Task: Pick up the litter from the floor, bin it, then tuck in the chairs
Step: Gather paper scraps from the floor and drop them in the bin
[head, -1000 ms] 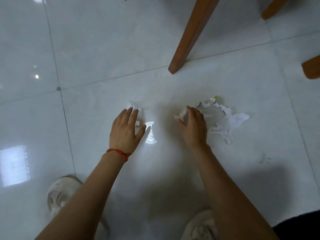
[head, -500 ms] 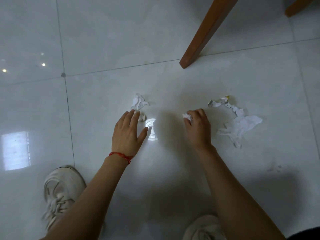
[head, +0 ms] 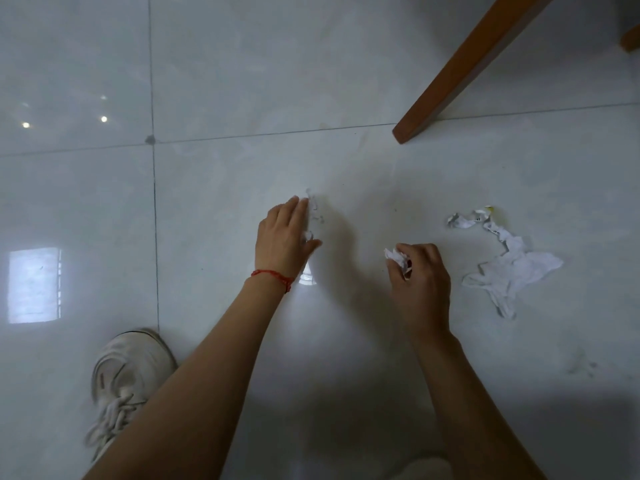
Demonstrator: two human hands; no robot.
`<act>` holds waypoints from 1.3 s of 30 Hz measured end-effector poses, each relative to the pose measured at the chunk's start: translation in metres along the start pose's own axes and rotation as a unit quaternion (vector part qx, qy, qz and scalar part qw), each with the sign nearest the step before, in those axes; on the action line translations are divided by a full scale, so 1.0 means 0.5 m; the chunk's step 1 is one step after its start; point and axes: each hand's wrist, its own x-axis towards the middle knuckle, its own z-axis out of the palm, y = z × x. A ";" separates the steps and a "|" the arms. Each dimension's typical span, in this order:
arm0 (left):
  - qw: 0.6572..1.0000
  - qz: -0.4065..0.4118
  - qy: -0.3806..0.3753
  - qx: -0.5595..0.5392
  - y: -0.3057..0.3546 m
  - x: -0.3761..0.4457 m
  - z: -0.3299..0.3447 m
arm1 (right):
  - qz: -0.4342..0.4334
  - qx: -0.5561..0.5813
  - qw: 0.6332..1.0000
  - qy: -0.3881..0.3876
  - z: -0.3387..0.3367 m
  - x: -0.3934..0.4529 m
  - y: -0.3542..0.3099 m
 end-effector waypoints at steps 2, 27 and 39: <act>0.999 0.010 0.024 -0.026 0.001 -0.003 0.005 | -0.002 -0.002 1.000 0.001 0.002 -0.002 0.002; 0.993 0.074 0.086 -0.006 0.105 -0.147 -0.344 | 0.026 -0.046 0.998 -0.040 -0.184 -0.042 -0.212; 0.986 0.121 0.106 0.035 0.221 -0.236 -0.734 | -0.044 -0.050 0.997 -0.028 -0.469 -0.077 -0.519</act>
